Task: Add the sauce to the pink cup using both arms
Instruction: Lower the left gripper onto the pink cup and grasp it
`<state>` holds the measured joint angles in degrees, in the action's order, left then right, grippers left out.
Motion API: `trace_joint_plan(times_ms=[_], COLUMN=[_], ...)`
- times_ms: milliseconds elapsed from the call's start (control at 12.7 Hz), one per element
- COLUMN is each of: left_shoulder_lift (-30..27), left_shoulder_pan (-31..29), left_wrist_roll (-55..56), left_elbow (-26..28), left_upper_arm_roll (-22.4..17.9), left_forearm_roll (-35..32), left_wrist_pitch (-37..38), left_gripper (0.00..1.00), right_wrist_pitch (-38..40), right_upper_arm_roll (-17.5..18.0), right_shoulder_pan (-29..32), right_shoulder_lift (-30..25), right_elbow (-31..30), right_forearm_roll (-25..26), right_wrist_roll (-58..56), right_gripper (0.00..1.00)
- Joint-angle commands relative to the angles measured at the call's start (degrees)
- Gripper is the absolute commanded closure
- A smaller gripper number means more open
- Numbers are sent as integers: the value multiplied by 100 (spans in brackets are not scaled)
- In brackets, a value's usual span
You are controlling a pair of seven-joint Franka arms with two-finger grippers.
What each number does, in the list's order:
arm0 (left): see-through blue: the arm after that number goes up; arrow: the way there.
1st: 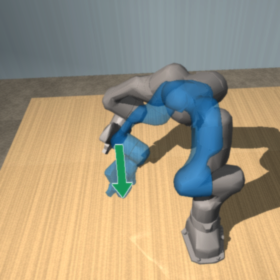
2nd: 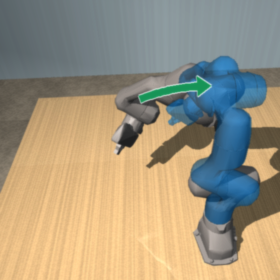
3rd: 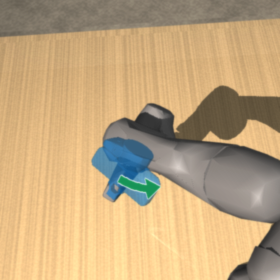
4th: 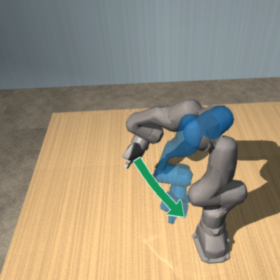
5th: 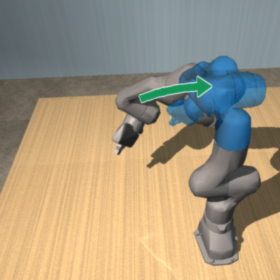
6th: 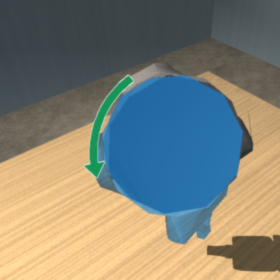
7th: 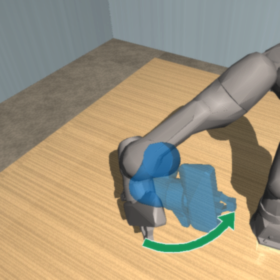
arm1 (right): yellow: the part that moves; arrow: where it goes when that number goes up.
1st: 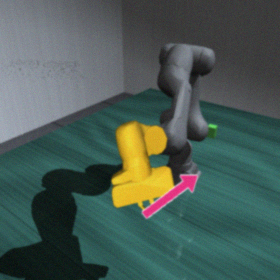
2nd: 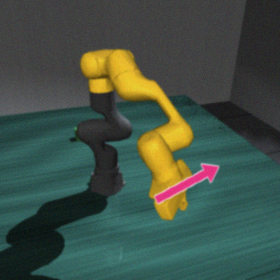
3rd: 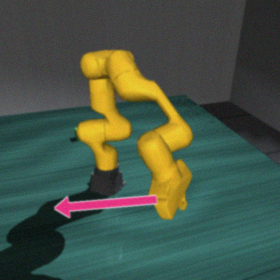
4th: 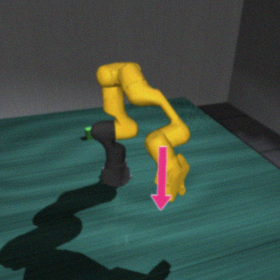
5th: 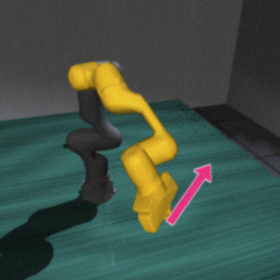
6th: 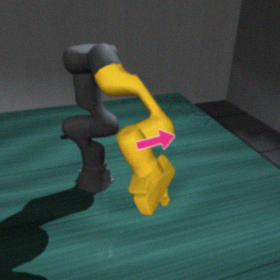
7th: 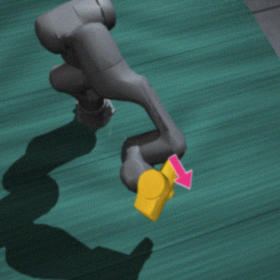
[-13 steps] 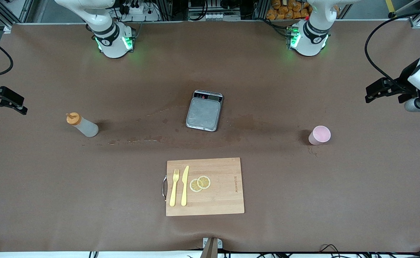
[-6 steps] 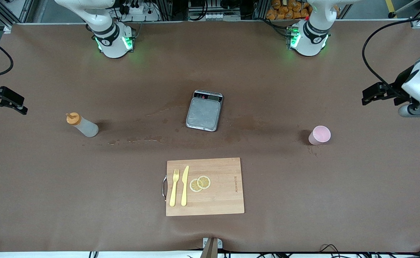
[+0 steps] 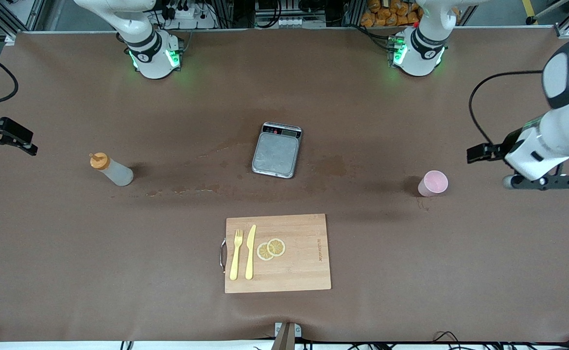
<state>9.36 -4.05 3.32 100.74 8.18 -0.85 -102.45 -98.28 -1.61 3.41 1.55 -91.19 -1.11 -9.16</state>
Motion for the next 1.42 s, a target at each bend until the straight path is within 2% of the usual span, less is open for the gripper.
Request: trace_joint_plan(times_ms=[0, 158, 394, 552, 867, 1104, 1341], left_shoulder_lift=[-163, 47, 416, 444, 733, 892, 892], left_shoulder_pan=[-175, -175, -332, -324, -333, -342, -342], left_wrist_roll=[-42, -33, -33, -33, -24, -24, -24], left_elbow=[1068, 1509, 1895, 2317, 2416, 2433, 2539], left_upper_arm_roll=[26, 18, 26, 26, 26, 26, 26], left_forearm_roll=[-30, -30, -30, -30, -30, -30, -30], left_wrist_pitch=[-1229, -1968, -2742, -3393, -3650, -3677, -3677], left_gripper=[0, 0, 0, 0, 0, 1, 21], right_wrist_pitch=[-16, -16, 1, 1, 221, 178, 63], right_upper_arm_roll=[74, 74, 74, 74, 65, 65, 65], right_shoulder_pan=[99, 107, 107, 125, 169, 571, 880], right_shoulder_lift=[-147, -147, -120, -112, -15, 440, 1011], right_elbow=[-127, -127, -136, -145, -136, -92, -92], right_forearm_roll=[-21, -21, -21, -21, -21, 32, 31], right_wrist_roll=[-51, -51, -7, -7, -16, -16, -16], right_gripper=[0, 0, 0, 0, 0, 0, 0])
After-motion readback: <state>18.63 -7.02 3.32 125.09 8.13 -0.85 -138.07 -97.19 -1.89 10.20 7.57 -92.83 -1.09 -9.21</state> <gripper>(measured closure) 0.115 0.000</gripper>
